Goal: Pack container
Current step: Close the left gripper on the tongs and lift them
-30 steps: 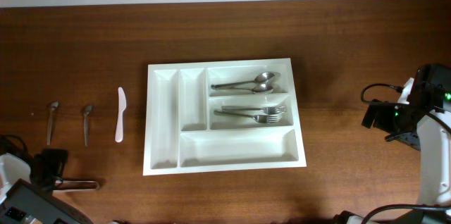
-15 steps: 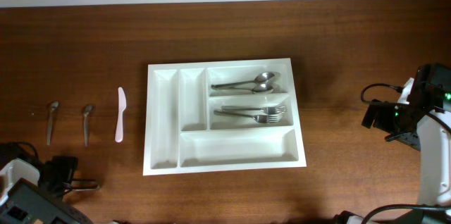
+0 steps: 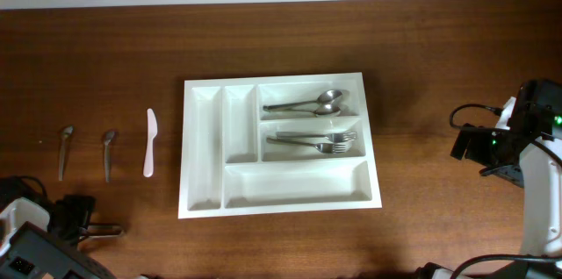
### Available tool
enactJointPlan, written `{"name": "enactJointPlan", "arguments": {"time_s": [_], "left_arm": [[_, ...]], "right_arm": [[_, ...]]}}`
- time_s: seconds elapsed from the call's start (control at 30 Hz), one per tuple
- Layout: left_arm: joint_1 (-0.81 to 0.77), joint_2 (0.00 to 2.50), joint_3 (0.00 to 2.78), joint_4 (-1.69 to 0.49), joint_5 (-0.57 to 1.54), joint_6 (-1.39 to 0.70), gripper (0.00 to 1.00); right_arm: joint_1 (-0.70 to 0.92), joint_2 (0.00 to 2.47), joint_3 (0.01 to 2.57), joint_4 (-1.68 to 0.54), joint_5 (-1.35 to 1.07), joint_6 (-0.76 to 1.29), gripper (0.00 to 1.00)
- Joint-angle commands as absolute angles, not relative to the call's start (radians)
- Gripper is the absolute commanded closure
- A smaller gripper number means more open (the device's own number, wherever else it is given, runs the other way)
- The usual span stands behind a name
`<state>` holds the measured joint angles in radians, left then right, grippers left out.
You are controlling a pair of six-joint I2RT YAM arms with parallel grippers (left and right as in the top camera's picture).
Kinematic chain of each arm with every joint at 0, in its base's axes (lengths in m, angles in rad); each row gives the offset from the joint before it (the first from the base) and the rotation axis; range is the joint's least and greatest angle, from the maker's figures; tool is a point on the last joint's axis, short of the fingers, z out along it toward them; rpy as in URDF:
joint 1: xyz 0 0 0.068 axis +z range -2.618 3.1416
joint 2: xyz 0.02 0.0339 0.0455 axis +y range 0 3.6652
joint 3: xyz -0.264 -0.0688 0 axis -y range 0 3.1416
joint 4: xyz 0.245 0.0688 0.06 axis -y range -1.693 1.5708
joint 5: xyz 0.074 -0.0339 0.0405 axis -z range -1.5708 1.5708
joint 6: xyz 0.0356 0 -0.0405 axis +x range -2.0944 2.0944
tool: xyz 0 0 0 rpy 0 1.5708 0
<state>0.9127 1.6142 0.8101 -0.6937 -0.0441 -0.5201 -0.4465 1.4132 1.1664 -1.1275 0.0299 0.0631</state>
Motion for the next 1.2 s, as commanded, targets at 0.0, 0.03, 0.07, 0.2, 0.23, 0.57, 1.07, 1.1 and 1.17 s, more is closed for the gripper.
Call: {"name": "enactJointPlan", "arguments": {"time_s": [0.0, 0.03, 0.07, 0.2, 0.23, 0.57, 1.07, 1.1, 1.17], "left_arm": [[0.915, 1.621, 0.799, -0.693, -0.068, -0.522, 0.07], [0.914, 1.621, 0.799, -0.693, -0.068, -0.522, 0.09], [0.914, 1.621, 0.799, -0.693, -0.068, -0.522, 0.10], [0.914, 1.621, 0.799, -0.696, -0.068, -0.522, 0.20], [0.914, 1.621, 0.799, -0.696, -0.068, -0.522, 0.25], [0.914, 1.621, 0.799, -0.701, -0.114, -0.522, 0.53], [0.914, 1.621, 0.799, -0.719, -0.133, -0.522, 0.92], [0.914, 1.621, 0.799, -0.718, -0.133, -0.522, 0.92], [0.914, 1.621, 0.799, -0.718, -0.133, -0.522, 0.93]], "right_arm": [[-0.452, 1.418, 1.168, -1.125, 0.046, 0.059, 0.01], [-0.452, 1.418, 1.168, -1.125, 0.046, 0.059, 0.01], [-0.452, 1.418, 1.168, -1.125, 0.046, 0.059, 0.01], [-0.452, 1.418, 1.168, -1.125, 0.046, 0.059, 0.01], [-0.452, 1.418, 1.168, -1.125, 0.046, 0.059, 0.01], [-0.452, 1.418, 1.168, -1.125, 0.046, 0.059, 0.01], [-0.452, 1.418, 1.168, -1.125, 0.046, 0.059, 0.01], [-0.452, 1.418, 1.168, -1.125, 0.046, 0.059, 0.01], [-0.452, 1.418, 1.168, -1.125, 0.046, 0.059, 0.01]]}}
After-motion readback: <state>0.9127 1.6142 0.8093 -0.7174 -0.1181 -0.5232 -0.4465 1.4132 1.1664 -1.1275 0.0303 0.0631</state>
